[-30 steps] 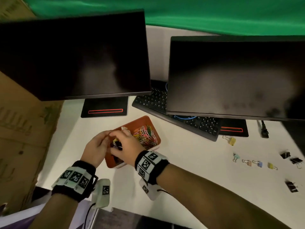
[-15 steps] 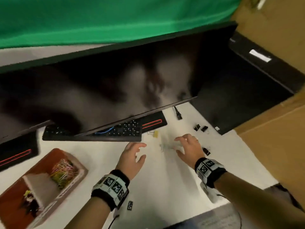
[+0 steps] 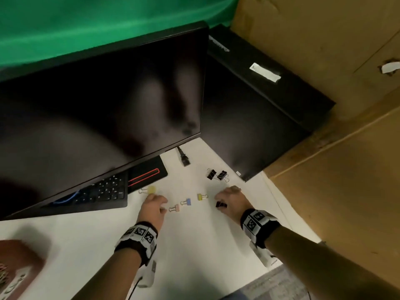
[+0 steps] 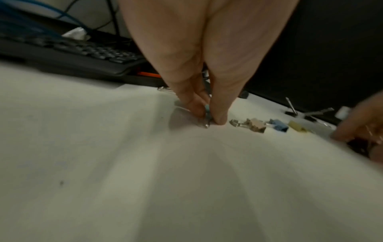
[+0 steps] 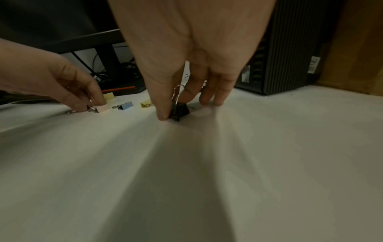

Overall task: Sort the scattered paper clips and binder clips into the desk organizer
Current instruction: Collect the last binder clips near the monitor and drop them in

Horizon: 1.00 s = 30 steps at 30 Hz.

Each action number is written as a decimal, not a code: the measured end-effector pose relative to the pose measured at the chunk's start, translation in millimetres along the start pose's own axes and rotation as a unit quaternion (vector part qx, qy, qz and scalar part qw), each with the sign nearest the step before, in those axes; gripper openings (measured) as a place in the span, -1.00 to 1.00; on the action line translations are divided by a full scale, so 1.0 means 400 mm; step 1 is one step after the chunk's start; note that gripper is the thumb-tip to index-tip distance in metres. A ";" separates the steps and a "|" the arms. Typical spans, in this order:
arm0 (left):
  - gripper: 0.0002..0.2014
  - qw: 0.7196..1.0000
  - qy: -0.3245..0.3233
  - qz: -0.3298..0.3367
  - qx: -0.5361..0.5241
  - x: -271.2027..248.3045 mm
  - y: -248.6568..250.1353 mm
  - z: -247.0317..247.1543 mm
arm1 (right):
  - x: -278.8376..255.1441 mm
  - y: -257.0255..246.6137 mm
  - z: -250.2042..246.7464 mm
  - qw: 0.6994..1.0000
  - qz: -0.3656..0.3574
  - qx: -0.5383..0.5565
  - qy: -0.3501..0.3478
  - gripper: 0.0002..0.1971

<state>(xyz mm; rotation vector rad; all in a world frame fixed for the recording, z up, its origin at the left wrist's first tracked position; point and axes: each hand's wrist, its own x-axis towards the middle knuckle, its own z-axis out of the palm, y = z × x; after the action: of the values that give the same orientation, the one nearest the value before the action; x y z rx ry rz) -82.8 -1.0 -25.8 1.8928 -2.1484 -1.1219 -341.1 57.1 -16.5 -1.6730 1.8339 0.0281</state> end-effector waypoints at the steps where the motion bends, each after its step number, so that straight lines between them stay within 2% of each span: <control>1: -0.77 1.000 0.000 -0.012 -0.011 -0.003 0.002 -0.007 | 0.004 0.000 -0.002 1.000 -0.012 -0.006 0.000 -0.72; 4: -0.75 0.999 -0.011 -0.028 -0.032 -0.015 0.002 -0.022 | 0.016 -0.005 -0.013 0.999 -0.034 0.036 -0.004 -0.79; 8: -0.84 0.993 0.071 -0.044 -0.087 -0.006 0.011 -0.049 | 0.027 -0.021 -0.038 0.989 -0.054 0.116 0.068 -0.80; 11: -0.63 0.993 0.074 -0.057 -0.072 0.027 0.003 -0.065 | 0.049 -0.031 -0.065 0.985 -0.028 0.138 0.103 -0.62; 13: -0.56 0.995 0.056 -0.067 -0.049 0.052 -0.012 -0.068 | 0.078 -0.027 -0.077 0.990 0.018 0.114 0.081 -0.45; 15: -0.55 0.996 0.048 -0.071 -0.025 0.065 -0.027 -0.067 | 0.103 -0.019 -0.079 0.993 0.057 0.086 0.056 -0.38; 20: -0.63 0.997 0.052 -0.049 0.010 0.059 -0.048 -0.057 | 0.114 -0.006 -0.072 0.995 0.064 0.065 0.045 -0.56; 26: -0.87 0.997 0.048 -0.044 0.043 0.038 -0.061 -0.051 | 0.082 0.011 -0.045 0.996 0.071 0.032 0.054 -0.69; 30: -0.88 0.997 0.039 -0.059 0.035 0.011 -0.052 -0.048 | 0.066 0.020 -0.043 0.992 0.069 0.086 0.053 -0.73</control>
<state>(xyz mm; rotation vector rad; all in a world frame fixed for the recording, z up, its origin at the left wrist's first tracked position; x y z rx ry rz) -56.9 -13.4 -24.9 2.0827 -2.0860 -0.9853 -355.4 27.9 -18.5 -1.4521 1.9684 -0.1598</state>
